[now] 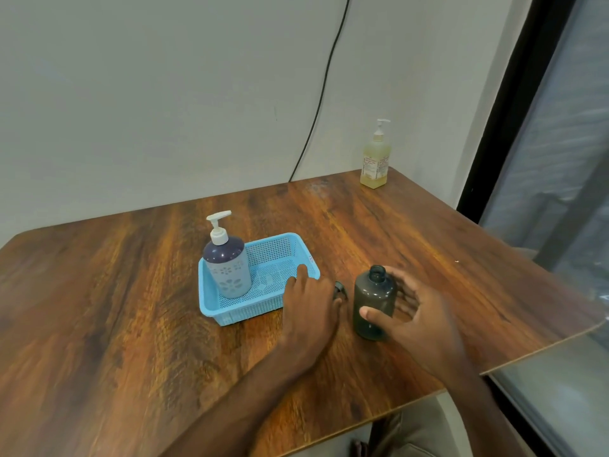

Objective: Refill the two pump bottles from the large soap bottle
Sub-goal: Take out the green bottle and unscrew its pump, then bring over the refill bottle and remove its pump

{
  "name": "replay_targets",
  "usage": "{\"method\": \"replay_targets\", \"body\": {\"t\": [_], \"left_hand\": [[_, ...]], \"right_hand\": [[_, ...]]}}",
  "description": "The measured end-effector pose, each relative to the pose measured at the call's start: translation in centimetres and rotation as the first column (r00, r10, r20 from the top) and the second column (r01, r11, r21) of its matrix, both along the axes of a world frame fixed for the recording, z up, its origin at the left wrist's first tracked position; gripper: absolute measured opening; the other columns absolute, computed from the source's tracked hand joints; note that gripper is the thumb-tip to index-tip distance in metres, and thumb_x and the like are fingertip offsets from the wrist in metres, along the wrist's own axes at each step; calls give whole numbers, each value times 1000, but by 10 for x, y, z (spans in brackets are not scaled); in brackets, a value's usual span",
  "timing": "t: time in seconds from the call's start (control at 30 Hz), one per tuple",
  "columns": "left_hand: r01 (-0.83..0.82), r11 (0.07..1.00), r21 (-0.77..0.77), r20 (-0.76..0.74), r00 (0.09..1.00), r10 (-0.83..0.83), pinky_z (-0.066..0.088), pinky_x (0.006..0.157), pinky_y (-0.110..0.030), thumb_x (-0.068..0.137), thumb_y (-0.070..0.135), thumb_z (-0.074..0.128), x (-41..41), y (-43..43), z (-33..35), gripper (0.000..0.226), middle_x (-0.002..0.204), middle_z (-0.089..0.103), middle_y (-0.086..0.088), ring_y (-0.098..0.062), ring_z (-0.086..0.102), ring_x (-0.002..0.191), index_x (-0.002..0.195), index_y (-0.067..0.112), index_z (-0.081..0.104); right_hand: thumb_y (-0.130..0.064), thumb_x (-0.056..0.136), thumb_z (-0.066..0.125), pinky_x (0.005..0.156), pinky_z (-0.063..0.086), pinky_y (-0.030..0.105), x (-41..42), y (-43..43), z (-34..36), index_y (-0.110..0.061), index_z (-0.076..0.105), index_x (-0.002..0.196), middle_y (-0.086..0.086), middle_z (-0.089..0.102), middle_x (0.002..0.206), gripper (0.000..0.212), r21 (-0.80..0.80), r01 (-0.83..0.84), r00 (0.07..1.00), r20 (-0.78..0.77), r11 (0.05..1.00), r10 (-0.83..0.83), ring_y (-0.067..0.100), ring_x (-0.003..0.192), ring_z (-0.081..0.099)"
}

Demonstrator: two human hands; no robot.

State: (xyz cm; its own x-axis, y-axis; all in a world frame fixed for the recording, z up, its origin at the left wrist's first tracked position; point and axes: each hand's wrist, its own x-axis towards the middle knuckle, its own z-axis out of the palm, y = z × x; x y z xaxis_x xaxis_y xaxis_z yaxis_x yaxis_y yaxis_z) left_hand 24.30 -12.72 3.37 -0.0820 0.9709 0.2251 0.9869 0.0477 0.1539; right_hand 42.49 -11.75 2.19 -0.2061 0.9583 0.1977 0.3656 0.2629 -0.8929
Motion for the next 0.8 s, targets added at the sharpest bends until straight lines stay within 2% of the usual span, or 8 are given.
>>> {"method": "replay_targets", "body": {"t": [0.1, 0.27, 0.37, 0.43, 0.57, 0.67, 0.73, 0.8], "left_hand": [[-8, 1000, -18, -38, 999, 8, 42, 94, -40, 106, 39, 52, -6, 3, -2, 30, 119, 67, -11, -27, 49, 121, 113, 13, 65], [23, 1000, -16, -50, 998, -23, 41, 94, -38, 106, 42, 53, -10, 1, -2, 33, 118, 69, -8, -24, 50, 120, 113, 14, 67], [46, 998, 49, -45, 998, -44, 42, 92, -37, 106, 39, 49, -14, -5, 4, 32, 113, 72, -7, -23, 52, 115, 113, 16, 71], [65, 993, 101, -2, 998, -65, 44, 88, -36, 106, 37, 50, -17, -10, 10, 31, 109, 74, -5, -21, 54, 111, 112, 17, 73], [76, 970, 231, 85, 992, -98, 48, 81, -36, 102, 35, 62, -23, -12, 25, 24, 105, 77, -4, -21, 60, 104, 107, 18, 79], [64, 967, 245, 134, 986, -99, 45, 85, -31, 102, 39, 62, -26, -7, 35, 25, 115, 75, -1, -18, 60, 114, 112, 21, 77], [64, 965, 255, 196, 974, -116, 44, 89, -28, 102, 39, 63, -27, 1, 40, 25, 120, 74, 2, -15, 61, 114, 115, 23, 76], [66, 962, 265, 251, 959, -135, 48, 86, -28, 101, 36, 65, -27, 16, 46, 23, 113, 75, 3, -11, 63, 100, 112, 21, 77]], "right_hand": [[-33, 68, 91, 100, 49, 19, -11, 3, -1, -36, 54, 134, -22, 60, 129, 76, 22, -1, 1000, -4, 1000, 1, -8, 115, 59], [-34, 71, 89, 96, 43, 9, -20, 4, -4, -45, 47, 132, -31, 52, 125, 74, 20, -5, 1000, 28, 1000, 5, -14, 112, 53], [-43, 70, 88, 105, 46, 22, -17, 6, -7, -40, 45, 142, -20, 53, 141, 83, -2, -12, 999, 45, 1000, 12, -3, 126, 52], [-47, 69, 88, 106, 44, 21, -14, 7, -7, -37, 38, 148, -16, 49, 148, 94, -31, -38, 997, 64, 999, 40, -1, 130, 49], [-62, 59, 88, 110, 42, 27, -8, 8, -3, -39, 29, 152, -18, 42, 153, 112, -56, -109, 987, 110, 992, 115, -1, 134, 45], [-69, 55, 85, 114, 39, 31, -2, 10, 5, -39, 26, 153, -20, 39, 153, 119, -80, -153, 983, 87, 985, 160, -3, 136, 41], [-67, 59, 84, 112, 40, 30, 6, 12, 14, -38, 31, 151, -21, 43, 151, 110, -97, -172, 985, 2, 980, 173, -4, 134, 44], [-56, 70, 81, 106, 44, 29, 12, 17, 25, -37, 41, 146, -20, 52, 144, 89, -77, -175, 982, -91, 982, 168, -3, 129, 51]]}}
